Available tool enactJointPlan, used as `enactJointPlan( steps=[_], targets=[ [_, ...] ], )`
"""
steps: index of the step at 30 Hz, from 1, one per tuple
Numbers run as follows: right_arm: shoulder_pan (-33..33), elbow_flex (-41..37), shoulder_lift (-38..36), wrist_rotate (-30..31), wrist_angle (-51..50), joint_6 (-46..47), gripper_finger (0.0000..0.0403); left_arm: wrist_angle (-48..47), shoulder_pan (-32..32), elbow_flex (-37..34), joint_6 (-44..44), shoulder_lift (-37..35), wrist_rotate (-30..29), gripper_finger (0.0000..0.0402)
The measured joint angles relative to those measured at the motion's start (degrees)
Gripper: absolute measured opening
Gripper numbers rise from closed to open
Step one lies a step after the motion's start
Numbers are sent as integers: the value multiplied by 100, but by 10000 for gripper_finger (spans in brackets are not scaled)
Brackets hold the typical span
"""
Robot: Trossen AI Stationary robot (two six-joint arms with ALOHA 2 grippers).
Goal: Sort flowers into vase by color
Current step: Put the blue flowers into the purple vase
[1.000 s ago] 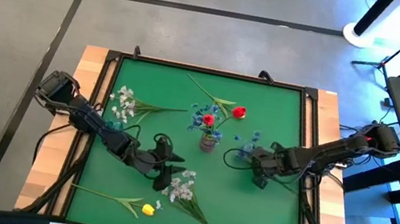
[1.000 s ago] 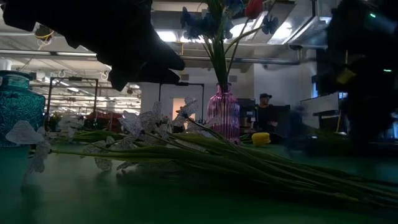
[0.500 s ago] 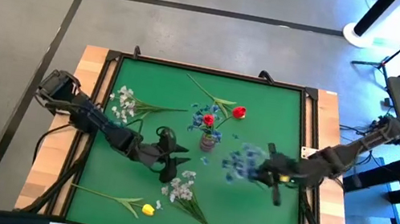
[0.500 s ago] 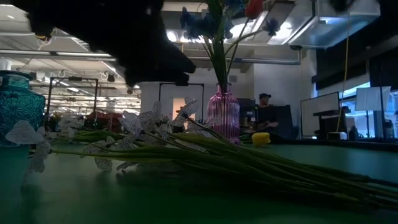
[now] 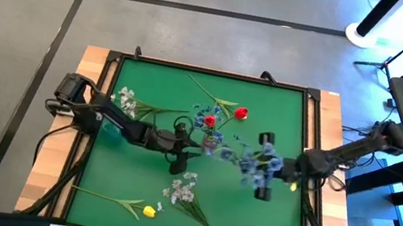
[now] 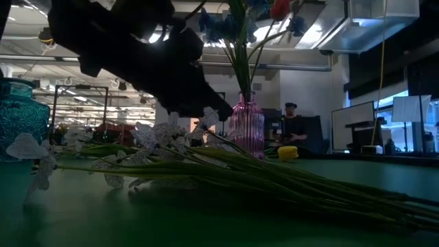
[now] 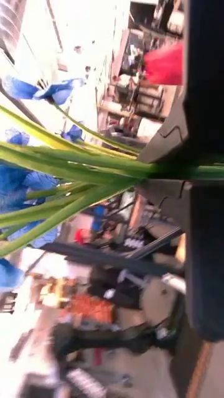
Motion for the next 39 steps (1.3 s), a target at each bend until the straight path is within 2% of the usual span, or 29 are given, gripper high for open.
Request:
enactJointPlan(
  steps=[7,10,17,21,24,31,37,39],
  targets=[
    [-528,-405,1303,-70,2225,-426,10,-1431,-72,2,18,-722,-184,151],
    [-756,-462,1668,-32,2985,-457,10,-1643,59,2,160,-945,-114,151],
    [-1276,-460,2184,-16,3309,102,11,-1475,767,2,677,-940,684,151],
    [-1327,-460,2211,-14,3311,106,9,-1026,1016,2,1060,-940,1116,151],
    [-1323,-458,2211,228,3284,118,9,-793,1192,2,1172,-940,1592,151],
    [-1446,-452,2211,748,2400,701,14,-774,1402,2,1324,-940,1787,151],
    [-1668,-452,2211,835,1593,1069,15,-781,1451,2,1464,-940,1961,151],
    [-1664,-452,2211,907,1435,1042,16,-1051,1451,12,1497,-1008,1961,151]
  ],
)
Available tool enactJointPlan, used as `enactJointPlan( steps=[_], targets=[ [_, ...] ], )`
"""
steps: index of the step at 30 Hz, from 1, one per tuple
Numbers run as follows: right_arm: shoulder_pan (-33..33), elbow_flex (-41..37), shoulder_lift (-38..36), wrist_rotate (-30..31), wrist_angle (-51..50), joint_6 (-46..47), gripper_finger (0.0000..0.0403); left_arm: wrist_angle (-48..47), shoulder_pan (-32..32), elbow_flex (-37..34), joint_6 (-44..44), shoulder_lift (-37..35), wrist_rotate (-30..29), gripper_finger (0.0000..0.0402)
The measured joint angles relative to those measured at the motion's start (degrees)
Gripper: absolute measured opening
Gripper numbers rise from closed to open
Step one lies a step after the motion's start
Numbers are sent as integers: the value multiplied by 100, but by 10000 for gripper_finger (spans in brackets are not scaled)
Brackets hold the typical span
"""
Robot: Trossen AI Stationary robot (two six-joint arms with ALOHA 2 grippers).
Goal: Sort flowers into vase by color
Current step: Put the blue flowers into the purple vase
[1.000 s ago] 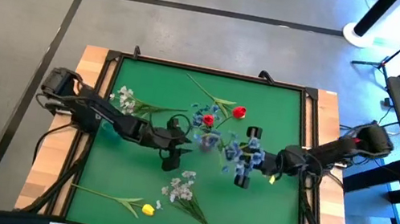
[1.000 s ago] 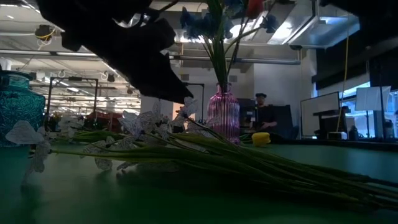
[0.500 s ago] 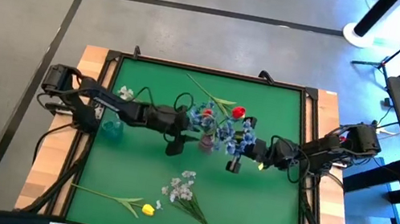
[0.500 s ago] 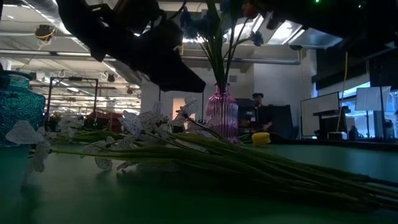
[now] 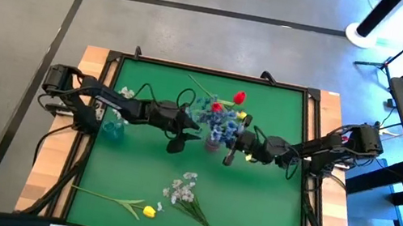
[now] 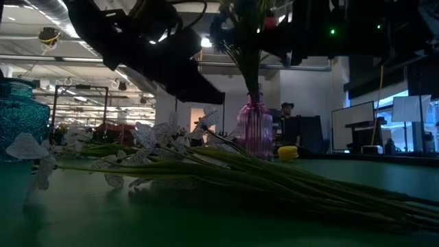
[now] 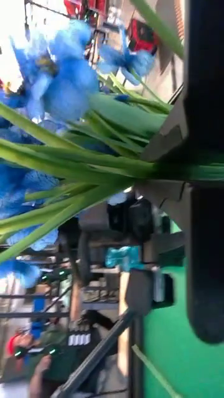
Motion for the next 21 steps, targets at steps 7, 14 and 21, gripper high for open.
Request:
enactJointPlan(
  steps=[7,14,21],
  targets=[
    [16,4,-4,240,-441,-42,57,-2564,-206,573,90,-866,-503,151],
    [22,177,-411,299,-1567,-166,169,-6128,-542,1498,-874,-1527,-1358,151],
    [105,545,-1018,300,-3025,-195,267,-7424,493,1345,-1633,-1425,-1049,151]
  ],
)
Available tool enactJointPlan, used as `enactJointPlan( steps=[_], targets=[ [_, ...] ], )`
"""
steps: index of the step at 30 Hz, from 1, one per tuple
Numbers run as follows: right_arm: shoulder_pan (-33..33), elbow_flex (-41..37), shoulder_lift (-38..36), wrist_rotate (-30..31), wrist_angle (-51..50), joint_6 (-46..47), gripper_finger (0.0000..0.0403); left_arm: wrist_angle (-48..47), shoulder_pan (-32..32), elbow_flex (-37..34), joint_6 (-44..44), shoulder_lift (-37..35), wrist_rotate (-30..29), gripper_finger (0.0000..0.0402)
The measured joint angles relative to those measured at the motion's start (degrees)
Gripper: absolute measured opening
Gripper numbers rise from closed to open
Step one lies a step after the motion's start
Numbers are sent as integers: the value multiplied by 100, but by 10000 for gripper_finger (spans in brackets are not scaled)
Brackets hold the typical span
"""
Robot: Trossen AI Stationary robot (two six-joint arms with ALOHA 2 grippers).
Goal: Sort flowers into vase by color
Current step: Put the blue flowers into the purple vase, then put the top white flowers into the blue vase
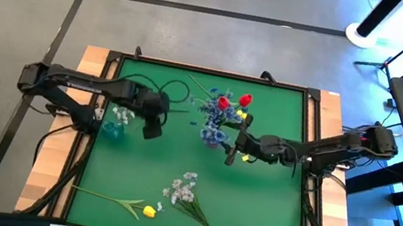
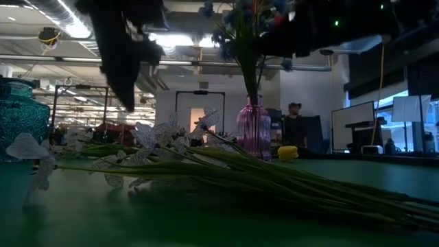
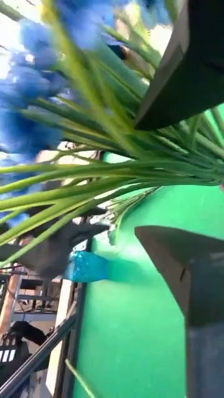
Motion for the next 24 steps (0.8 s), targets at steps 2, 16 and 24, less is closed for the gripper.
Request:
enactJointPlan(
  steps=[2,16,24],
  targets=[
    [74,21,-111,-5,-149,2,286,34,326,-157,128,90,-4,151],
    [609,30,-337,245,-340,-200,308,806,1134,-553,1524,1308,-353,151],
    [1065,28,-842,878,-574,-595,308,893,921,-534,1522,1786,-995,89]
  ],
)
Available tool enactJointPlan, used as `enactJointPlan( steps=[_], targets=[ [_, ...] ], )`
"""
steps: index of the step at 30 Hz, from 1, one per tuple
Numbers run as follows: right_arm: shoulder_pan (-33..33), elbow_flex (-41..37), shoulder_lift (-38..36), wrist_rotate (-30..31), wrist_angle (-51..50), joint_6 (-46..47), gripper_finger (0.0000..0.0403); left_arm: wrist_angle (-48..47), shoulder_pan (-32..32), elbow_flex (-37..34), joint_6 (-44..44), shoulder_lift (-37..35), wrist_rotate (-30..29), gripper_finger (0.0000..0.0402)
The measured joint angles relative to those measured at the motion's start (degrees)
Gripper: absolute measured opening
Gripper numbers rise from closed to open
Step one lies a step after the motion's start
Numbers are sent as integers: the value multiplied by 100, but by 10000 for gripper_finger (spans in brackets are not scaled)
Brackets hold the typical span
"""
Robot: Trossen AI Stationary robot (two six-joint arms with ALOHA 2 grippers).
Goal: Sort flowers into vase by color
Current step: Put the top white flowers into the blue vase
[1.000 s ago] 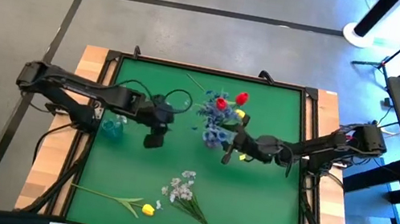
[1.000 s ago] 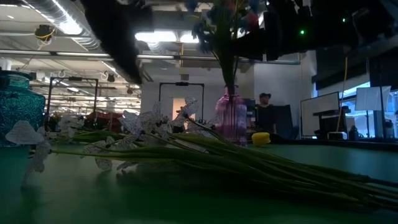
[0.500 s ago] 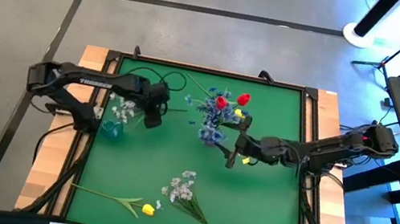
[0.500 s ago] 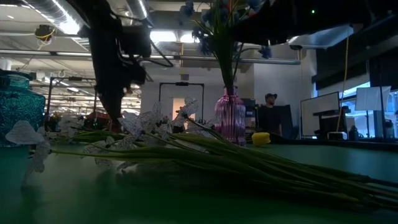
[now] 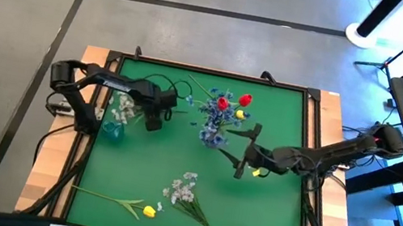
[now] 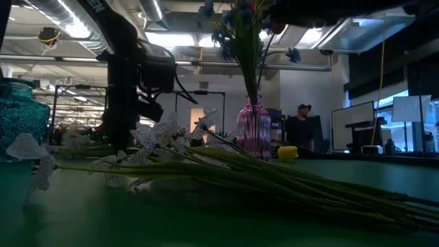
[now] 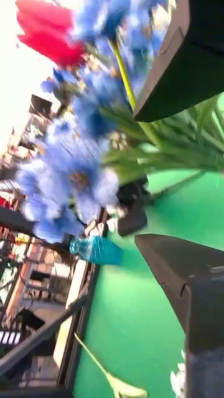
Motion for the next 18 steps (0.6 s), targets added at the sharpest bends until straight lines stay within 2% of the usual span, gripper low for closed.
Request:
enactJointPlan(
  steps=[3,8,11,14,16,18],
  targets=[
    [164,0,-201,407,-26,-301,308,-142,-395,-27,-4,-169,-921,20],
    [331,0,-535,823,-26,-448,308,-887,-1125,27,-258,-667,-2209,10],
    [406,0,-660,974,-54,-450,308,-1295,-1857,161,-369,-972,-2654,6],
    [446,0,-737,809,-134,-448,308,-1478,-2757,280,-294,-1087,-2707,5],
    [476,0,-728,540,-190,-430,308,-1435,-3341,361,99,-1093,-2786,4],
    [480,1,-670,186,-239,-293,308,-1250,-3882,377,585,-1046,-3157,4]
  ],
)
